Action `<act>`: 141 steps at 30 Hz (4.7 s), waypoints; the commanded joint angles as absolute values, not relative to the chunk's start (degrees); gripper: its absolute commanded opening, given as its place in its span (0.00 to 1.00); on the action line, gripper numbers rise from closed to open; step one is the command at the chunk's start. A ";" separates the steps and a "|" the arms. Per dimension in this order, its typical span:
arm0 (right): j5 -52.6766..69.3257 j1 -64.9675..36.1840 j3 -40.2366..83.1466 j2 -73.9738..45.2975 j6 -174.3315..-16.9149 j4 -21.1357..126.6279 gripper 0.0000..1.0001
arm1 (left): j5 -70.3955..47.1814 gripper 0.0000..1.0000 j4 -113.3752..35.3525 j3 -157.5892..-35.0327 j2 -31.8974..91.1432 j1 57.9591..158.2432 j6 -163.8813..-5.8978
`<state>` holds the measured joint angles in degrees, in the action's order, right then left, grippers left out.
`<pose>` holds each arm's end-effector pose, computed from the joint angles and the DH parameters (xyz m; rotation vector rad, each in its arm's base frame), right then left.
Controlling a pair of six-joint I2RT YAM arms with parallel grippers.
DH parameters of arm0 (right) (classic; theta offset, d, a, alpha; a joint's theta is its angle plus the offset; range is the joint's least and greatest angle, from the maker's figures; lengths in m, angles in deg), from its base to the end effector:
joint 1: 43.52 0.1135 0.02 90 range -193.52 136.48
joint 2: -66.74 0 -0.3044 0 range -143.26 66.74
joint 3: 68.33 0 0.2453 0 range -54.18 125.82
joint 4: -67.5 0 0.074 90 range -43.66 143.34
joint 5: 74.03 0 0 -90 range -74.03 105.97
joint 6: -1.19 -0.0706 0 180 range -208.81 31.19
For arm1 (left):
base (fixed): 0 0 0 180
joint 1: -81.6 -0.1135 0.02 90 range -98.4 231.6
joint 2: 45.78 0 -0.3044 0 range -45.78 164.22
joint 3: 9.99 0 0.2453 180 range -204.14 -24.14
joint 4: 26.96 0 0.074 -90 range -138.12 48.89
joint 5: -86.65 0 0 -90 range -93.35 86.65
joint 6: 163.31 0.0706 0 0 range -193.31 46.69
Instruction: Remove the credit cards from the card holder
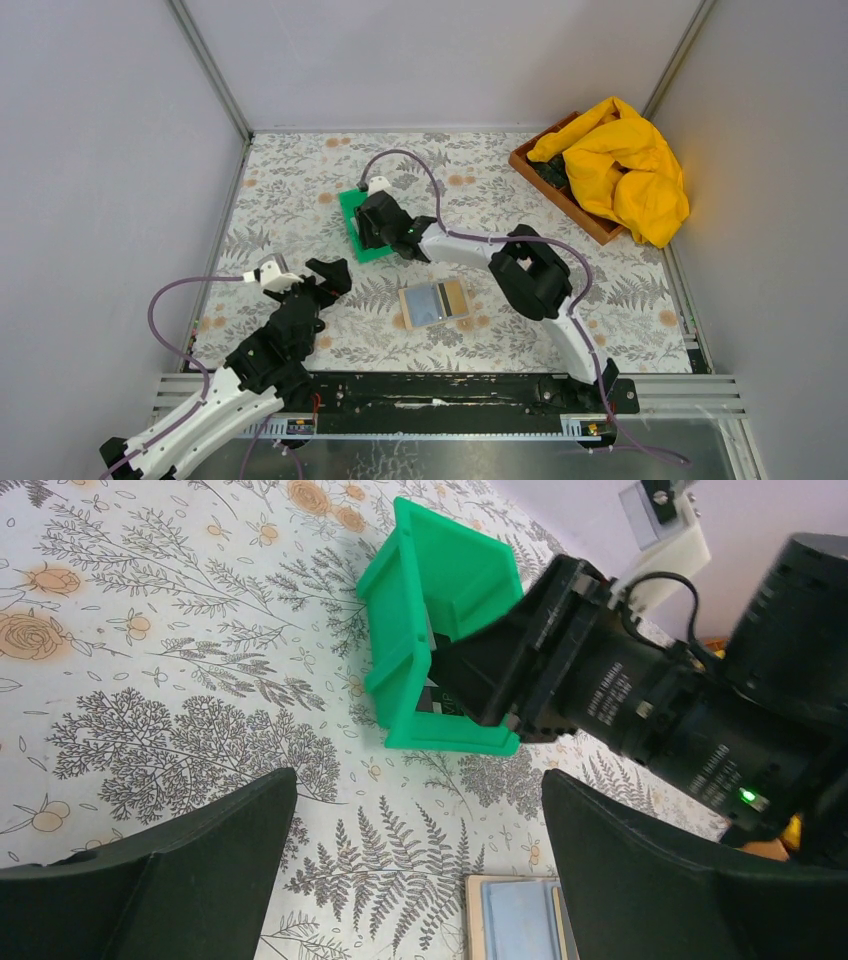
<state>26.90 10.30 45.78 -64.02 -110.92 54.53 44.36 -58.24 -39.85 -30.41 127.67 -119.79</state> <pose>0.3522 0.4589 0.2029 -0.4683 2.0833 0.6022 0.0933 -0.0216 0.2205 -0.5625 1.6920 -0.3916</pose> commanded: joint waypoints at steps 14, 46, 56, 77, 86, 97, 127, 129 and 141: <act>28.58 11.22 -3.41 -23.80 -104.45 94.58 0.38 | 28.32 0.83 -39.57 -37.94 -23.91 127.39 -112.36; 31.33 10.13 -36.52 1.64 -106.15 76.50 0.00 | 8.83 0.75 -4.82 -46.00 29.78 142.19 -127.76; 26.46 10.14 -35.06 -4.62 -106.98 80.60 0.00 | 12.06 0.75 -3.17 -45.11 31.63 142.13 -127.34; 28.41 10.16 -32.72 -10.26 -105.53 85.38 0.00 | 7.96 0.75 3.20 -41.88 36.09 137.43 -129.70; 30.55 10.01 -29.21 -13.62 -105.21 84.24 0.00 | 4.71 0.75 5.73 -42.33 39.15 135.40 -131.03; 29.92 9.46 -27.99 -17.02 -105.80 83.90 0.00 | 3.20 0.75 7.87 -40.99 41.20 133.81 -132.34; 20.35 6.34 -27.74 -20.21 -110.28 83.22 0.00 | -3.60 0.54 38.67 -34.33 54.18 130.37 -140.31; 20.14 6.32 -27.71 -20.39 -110.24 83.22 0.00 | -3.75 0.53 40.70 -34.18 55.58 130.26 -141.01; 19.03 6.18 -27.44 -21.65 -110.78 83.27 0.00 | -2.92 0.42 48.28 -34.01 60.85 129.72 -143.05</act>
